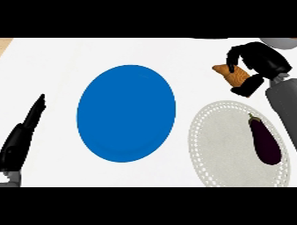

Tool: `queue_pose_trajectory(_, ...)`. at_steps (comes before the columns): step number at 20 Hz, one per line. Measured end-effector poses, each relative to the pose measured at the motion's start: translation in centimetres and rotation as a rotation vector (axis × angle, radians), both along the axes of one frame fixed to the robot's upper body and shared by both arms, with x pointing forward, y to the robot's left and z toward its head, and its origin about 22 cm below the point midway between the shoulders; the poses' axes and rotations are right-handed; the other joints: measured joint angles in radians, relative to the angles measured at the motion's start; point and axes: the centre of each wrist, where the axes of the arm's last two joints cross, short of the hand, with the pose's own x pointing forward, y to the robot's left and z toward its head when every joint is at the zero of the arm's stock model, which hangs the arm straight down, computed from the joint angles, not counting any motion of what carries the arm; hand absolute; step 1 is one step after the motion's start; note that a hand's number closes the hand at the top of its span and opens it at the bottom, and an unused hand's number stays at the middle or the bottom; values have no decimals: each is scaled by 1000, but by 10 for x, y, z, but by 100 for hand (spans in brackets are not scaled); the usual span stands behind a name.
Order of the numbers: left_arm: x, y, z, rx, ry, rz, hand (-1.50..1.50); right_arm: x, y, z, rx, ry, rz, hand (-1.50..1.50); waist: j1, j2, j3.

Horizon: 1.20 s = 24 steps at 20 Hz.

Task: Pick the croissant from the placemat and place it in the plate

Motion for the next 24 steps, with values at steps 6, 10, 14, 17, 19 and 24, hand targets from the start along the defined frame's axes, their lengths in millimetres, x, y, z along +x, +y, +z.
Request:
queue_pose_trajectory(6,-5,5,-1,-2,8,17,0,20,0,33,146,-227,100,150,-24,-10,-1)
queue_pose_trajectory(10,-6,9,3,3,14,43,0,29,16,54,268,-274,249,150,-41,-18,-2)
queue_pose_trajectory(14,-13,14,-3,-1,24,56,0,31,44,70,356,-251,390,150,-62,-26,-3)
queue_pose_trajectory(17,-19,18,-6,-4,29,63,0,29,69,83,388,-236,462,150,-70,-29,-3)
queue_pose_trajectory(19,-21,19,-8,-1,32,72,0,24,90,89,405,-220,502,150,-76,-31,-3)
queue_pose_trajectory(24,-23,19,-8,-4,34,77,0,8,147,93,439,-167,550,150,-80,-32,-4)
